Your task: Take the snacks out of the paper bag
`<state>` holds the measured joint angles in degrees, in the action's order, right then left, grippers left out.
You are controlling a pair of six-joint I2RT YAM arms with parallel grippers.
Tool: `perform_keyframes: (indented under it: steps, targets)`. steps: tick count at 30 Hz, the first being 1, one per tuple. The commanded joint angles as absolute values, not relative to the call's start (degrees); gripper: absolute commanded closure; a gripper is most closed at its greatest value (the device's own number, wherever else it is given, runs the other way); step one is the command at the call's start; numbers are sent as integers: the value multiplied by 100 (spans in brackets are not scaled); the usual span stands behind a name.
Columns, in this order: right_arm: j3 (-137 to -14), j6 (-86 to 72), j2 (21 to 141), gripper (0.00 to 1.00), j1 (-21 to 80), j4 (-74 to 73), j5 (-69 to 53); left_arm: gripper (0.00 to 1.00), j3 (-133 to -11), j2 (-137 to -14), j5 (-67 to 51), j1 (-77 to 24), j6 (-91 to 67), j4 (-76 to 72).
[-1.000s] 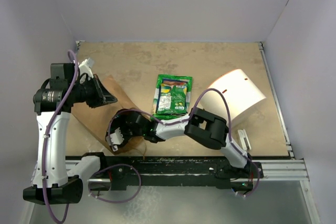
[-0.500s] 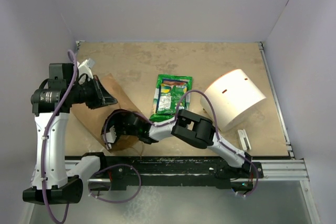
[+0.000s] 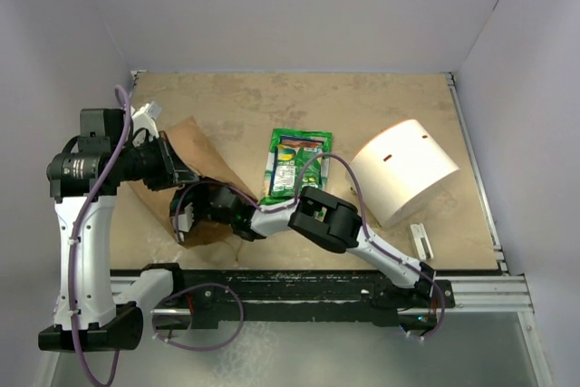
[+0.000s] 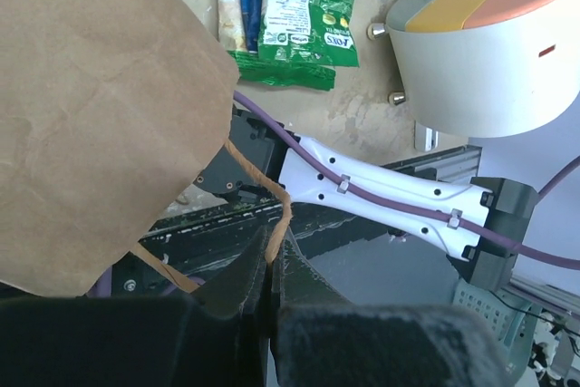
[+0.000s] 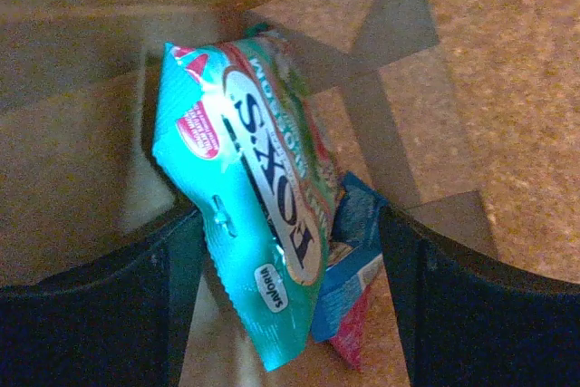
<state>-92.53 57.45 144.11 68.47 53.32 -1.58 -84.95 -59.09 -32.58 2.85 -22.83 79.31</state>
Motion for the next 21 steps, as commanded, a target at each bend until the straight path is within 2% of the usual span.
perform_keyframes:
  steps: [1, 8, 12, 16, 18, 21]
  targets:
    - [-9666, 5669, 14214, 21, 6719, 5615, -131, 100, -8945, -5896, -3228, 267, -2114, 8021]
    - [-9744, 5698, 14199, 21, 6587, 5320, -620, 100, -9274, -5884, -3141, 264, -2111, 8047]
    - [-9852, 5532, 14262, 27, 6570, 5212, -819, 100, -9257, -5853, -3127, 264, -2187, 8026]
    - [-9824, 5398, 14079, 44, 6563, 4897, -981, 100, -9191, -5789, -3017, 264, -2303, 7950]
    - [-9675, 5233, 13871, 59, 6557, 4834, -1090, 100, -9130, -5784, -2832, 264, -2343, 7984]
    - [-9280, 4924, 13558, 76, 6561, 5027, -1311, 100, -9017, -5737, -2589, 265, -2427, 7923]
